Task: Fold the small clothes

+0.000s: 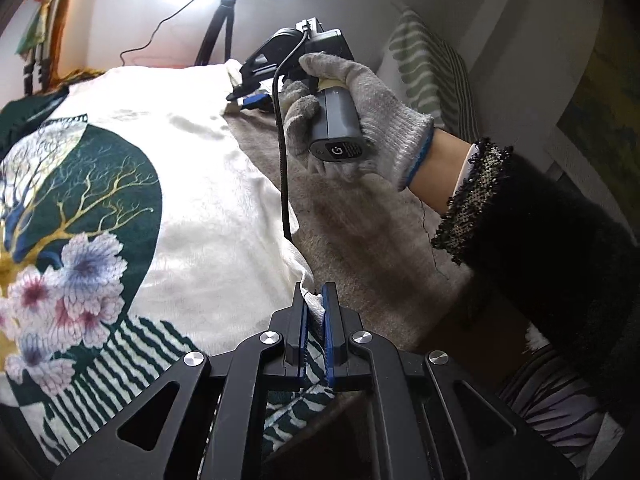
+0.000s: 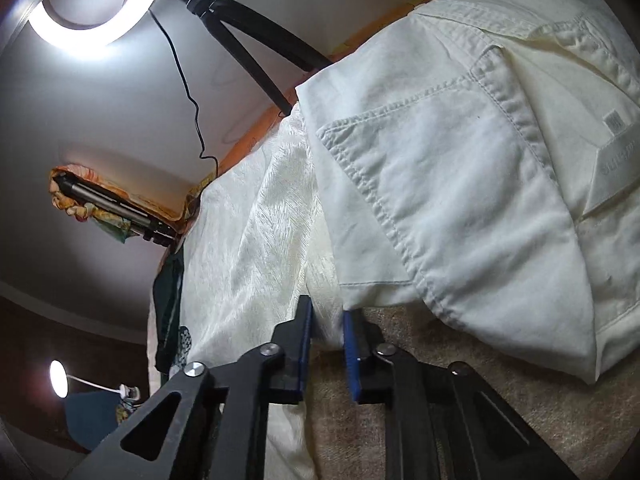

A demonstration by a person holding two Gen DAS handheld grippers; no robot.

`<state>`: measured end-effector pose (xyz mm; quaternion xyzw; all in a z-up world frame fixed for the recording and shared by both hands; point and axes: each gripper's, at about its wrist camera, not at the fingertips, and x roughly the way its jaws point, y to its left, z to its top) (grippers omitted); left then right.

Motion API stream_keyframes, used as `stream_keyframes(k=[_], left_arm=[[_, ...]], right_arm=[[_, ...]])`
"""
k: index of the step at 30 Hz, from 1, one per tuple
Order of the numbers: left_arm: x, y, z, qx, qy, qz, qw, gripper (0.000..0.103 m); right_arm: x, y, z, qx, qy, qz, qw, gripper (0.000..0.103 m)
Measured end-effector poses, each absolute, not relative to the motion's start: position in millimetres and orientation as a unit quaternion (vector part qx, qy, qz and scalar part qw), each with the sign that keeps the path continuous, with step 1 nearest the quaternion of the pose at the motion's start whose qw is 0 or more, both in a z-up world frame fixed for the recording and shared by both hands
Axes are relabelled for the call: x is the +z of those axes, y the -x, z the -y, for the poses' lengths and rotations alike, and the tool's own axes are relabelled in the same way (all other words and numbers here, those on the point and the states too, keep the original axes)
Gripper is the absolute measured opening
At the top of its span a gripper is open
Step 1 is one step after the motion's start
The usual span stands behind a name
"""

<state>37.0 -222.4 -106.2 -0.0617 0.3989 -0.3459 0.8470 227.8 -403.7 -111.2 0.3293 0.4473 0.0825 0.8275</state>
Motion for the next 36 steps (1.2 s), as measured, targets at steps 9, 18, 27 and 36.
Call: stream_keyframes(k=[9,18,27,36], left_arm=[[-101,-31,194,-0.340,0.116,-0.389,0.848,0.005],[-104,-25,151,-0.312,0.160,-0.383,0.855,0.005],[-112,-10,104,-0.268,0.194,-0.383,0.863,0.005],[-123,4,87,-0.239,0.188,-0.394,0.867,0.005]], right_arm=[[-46,-232,363,0.087,-0.240,-0.397,0.882,0.002],[-24,-247,278,0.116,-0.147,-0.402,0.896,0.001],[-26,-246,186,0.160,-0.045,-0.414,0.895,0.001],[-50,-252,116,0.188,0.032,-0.430,0.882,0.001]])
